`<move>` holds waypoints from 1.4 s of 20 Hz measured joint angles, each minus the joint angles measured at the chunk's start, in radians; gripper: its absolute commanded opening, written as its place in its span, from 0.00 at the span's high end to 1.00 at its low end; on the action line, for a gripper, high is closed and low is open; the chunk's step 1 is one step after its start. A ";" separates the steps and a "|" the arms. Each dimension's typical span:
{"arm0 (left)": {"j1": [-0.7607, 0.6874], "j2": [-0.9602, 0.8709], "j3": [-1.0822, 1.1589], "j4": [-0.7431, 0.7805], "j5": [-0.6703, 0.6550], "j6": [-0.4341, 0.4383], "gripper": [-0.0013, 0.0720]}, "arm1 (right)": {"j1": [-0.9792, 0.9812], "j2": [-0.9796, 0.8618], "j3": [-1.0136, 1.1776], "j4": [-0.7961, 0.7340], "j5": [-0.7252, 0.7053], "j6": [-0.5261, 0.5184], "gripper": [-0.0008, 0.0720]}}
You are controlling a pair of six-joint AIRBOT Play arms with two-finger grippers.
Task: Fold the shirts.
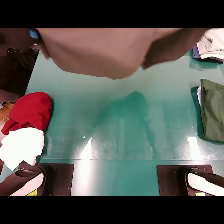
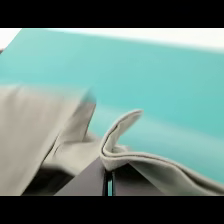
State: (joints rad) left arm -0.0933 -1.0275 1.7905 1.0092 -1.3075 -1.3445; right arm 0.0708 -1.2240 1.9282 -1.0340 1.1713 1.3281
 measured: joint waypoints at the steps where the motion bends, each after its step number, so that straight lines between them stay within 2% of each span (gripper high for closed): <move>1: 0.000 0.015 0.026 -0.016 -0.014 -0.005 0.95 | -0.016 0.043 0.035 -0.029 0.021 0.010 0.96; 4: 0.000 0.056 0.072 -0.074 -0.059 -0.013 0.95 | -0.073 0.175 0.079 -0.095 0.058 0.032 0.96; 7: 0.000 0.076 0.076 -0.090 -0.135 -0.016 0.95 | -0.122 0.285 0.026 -0.121 0.073 0.054 0.96; 12: 0.000 0.082 -0.137 0.037 -0.162 -0.018 0.95 | -0.116 0.354 -0.196 -0.143 0.132 0.109 0.96; 16: 0.000 0.048 -0.461 0.091 -0.028 -0.016 0.95 | -0.042 0.274 -0.407 -0.151 0.132 0.127 0.96; 21: 0.000 -0.087 -0.695 0.109 0.203 -0.011 0.95 | 0.025 0.084 -0.560 -0.164 -0.115 0.129 0.96; 25: 0.000 -0.183 -0.740 0.109 0.346 -0.010 0.95 | 0.041 -0.075 -0.520 -0.148 -0.256 0.129 0.94; 26: 0.000 -0.195 -0.745 0.109 0.377 -0.008 0.95 | 0.042 -0.115 -0.492 -0.146 -0.272 0.129 0.74; 27: 0.000 -0.203 -0.748 0.109 0.403 -0.008 0.95 | 0.043 -0.150 -0.463 -0.144 -0.280 0.129 0.40; 28: 0.000 -0.210 -0.750 0.111 0.426 -0.008 0.94 | 0.044 -0.183 -0.427 -0.141 -0.281 0.129 0.30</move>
State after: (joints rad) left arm -0.0933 -1.2373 1.0405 1.1198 -0.8810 -1.3529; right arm 0.1146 -1.4075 1.5013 -1.1751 0.8902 1.4570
